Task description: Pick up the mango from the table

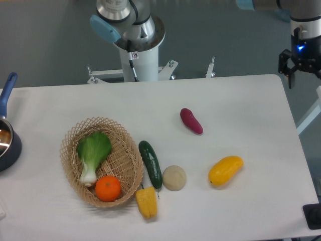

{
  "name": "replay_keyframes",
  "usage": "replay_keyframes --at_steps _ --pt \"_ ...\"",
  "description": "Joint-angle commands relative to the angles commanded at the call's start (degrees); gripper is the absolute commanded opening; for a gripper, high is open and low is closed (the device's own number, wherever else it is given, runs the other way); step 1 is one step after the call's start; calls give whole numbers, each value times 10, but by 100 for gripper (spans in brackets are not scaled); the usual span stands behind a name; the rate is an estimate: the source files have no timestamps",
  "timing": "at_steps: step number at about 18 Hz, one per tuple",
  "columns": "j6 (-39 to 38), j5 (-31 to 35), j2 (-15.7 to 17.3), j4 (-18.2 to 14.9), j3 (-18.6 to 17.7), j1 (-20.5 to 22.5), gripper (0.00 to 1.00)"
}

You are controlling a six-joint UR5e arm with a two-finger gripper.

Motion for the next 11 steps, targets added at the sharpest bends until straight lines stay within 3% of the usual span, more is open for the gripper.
replay_keyframes --at_steps 8,11 --pt "-6 2 -4 12 -3 -9 100" --pt "-6 1 -2 15 -35 -13 100"
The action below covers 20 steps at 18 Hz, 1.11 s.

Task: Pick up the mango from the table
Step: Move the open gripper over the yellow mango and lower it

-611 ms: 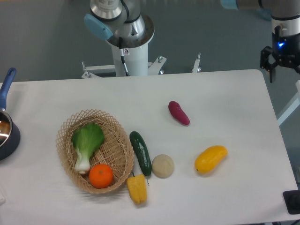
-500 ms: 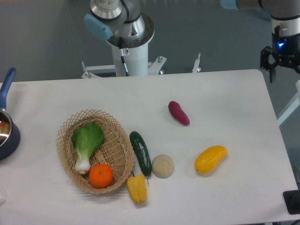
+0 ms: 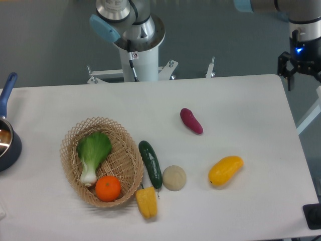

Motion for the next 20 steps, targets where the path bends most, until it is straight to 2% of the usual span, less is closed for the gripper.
replay_keyframes --at_steps 3,7,13,15,17,20 --pt "-27 -2 2 1 -29 -12 100" --pt "-121 1 -5 1 -31 -33 100" --pt "-217 -1 -42 0 -40 -77 100" --pt "-245 1 -68 12 -37 -97 100" --pt "-257 4 -93 39 -33 -110 100" --pt "-255 10 -107 52 -35 -117 100"
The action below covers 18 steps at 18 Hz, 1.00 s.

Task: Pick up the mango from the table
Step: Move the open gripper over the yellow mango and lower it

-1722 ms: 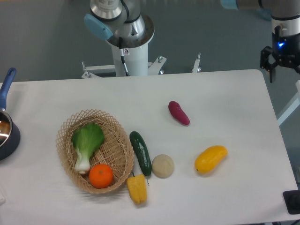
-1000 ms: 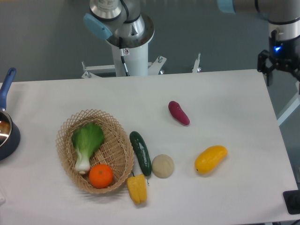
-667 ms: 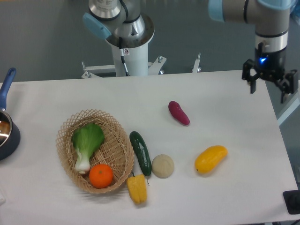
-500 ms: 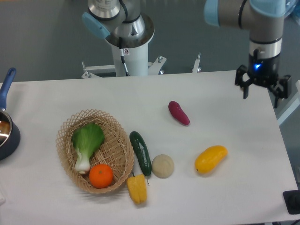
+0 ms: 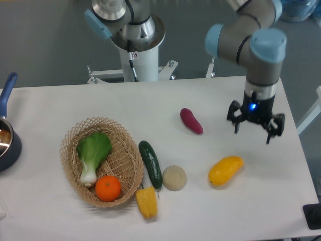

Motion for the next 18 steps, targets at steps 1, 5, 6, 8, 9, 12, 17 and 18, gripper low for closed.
replay_keyframes --at_steps 1,5,6,8,9,12,17,18 --pt "2 1 -3 1 2 -1 100" --pt "94 6 -27 2 21 -3 100" --pt "132 7 -32 1 22 -4 100" --pt "164 6 -40 1 22 -4 100" --pt "168 5 -43 1 21 -4 100" --pt "171 1 -54 -2 18 -12 100" --pt "168 -11 -66 -2 9 -22 100" --pt "168 -11 -67 -1 4 -25 100"
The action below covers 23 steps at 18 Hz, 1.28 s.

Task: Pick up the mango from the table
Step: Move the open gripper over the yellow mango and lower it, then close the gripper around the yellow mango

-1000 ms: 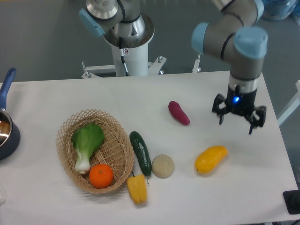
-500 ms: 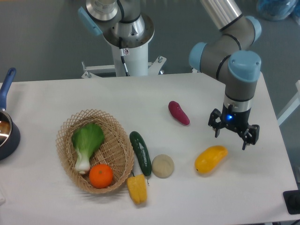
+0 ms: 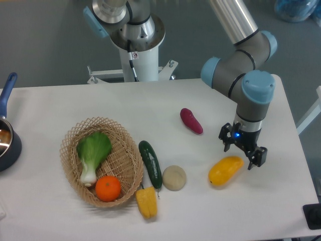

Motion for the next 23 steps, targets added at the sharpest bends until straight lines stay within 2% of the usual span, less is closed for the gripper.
replay_keyframes --at_steps 8,12,23 --pt "-5 3 -14 1 -1 -7 100" --pt "-11 3 -27 2 17 -8 100" --pt "-12 4 -33 2 10 -17 99"
